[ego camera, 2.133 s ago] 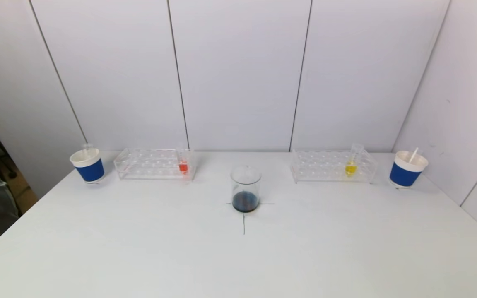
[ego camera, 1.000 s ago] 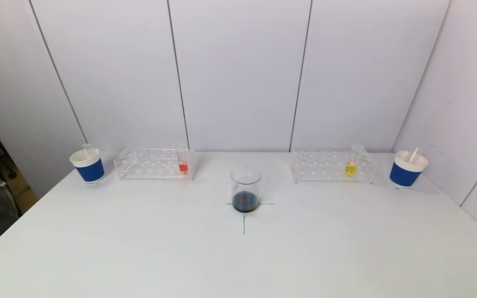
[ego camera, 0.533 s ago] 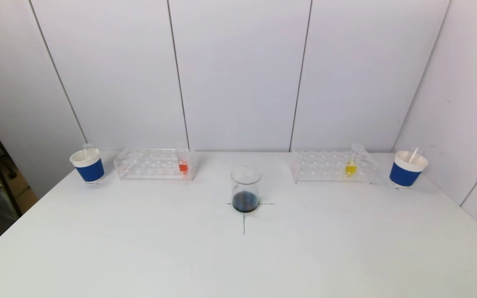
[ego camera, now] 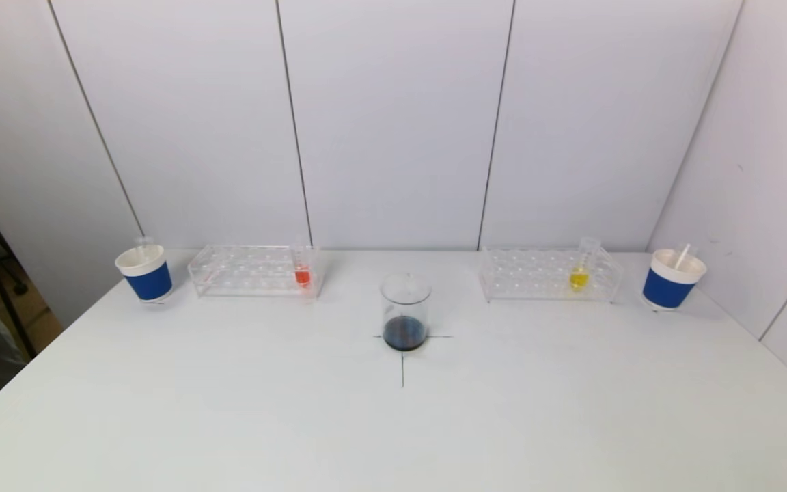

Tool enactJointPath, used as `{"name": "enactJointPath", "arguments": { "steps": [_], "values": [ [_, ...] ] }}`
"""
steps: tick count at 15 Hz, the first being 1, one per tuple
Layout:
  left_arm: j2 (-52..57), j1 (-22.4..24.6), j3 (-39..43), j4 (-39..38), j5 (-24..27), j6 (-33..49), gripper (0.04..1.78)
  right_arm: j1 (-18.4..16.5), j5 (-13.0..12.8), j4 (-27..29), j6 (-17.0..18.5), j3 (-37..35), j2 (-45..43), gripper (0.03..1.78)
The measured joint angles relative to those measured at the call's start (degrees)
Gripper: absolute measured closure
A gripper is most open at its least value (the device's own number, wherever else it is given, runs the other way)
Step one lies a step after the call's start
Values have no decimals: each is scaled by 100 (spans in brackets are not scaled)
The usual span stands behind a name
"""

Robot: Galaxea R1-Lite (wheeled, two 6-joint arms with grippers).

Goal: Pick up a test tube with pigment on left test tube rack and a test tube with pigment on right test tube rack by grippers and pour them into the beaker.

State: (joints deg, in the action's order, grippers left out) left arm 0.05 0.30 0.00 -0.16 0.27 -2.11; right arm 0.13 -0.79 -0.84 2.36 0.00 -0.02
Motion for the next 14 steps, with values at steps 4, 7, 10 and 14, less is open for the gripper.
{"name": "enactJointPath", "arguments": {
  "steps": [4,7,10,14],
  "values": [
    [0,0,0,0,0,0,4,-2,-9,7,9,0,-2,4],
    [0,2,0,0,0,0,4,-2,-9,7,9,0,0,4],
    [0,2,0,0,0,-1,4,0,-17,7,9,0,2,4],
    [0,2,0,0,0,2,4,0,-24,5,13,0,2,4]
  ]
}}
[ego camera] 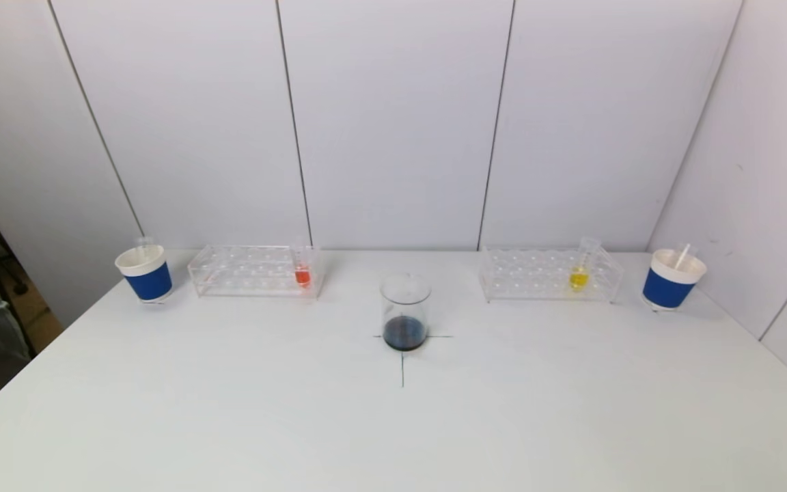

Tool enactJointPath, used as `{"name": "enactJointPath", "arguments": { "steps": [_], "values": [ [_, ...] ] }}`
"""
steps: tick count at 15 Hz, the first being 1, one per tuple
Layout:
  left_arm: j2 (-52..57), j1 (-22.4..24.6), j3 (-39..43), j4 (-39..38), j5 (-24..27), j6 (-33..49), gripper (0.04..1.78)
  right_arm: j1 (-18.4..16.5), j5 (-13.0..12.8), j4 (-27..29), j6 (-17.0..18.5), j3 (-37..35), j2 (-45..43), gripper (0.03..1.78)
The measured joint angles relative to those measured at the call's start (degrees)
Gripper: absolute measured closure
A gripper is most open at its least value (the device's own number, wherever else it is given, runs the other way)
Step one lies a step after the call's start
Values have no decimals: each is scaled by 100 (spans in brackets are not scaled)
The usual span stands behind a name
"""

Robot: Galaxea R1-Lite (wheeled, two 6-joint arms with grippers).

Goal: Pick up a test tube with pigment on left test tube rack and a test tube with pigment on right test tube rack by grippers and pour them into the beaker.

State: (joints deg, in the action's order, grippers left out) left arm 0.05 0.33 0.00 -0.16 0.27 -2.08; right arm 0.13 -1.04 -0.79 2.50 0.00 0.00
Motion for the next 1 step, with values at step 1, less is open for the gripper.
{"name": "enactJointPath", "arguments": {
  "steps": [1],
  "values": [
    [0,0,0,0,0,-2,4,0,2,0,2,0,0,4]
  ]
}}
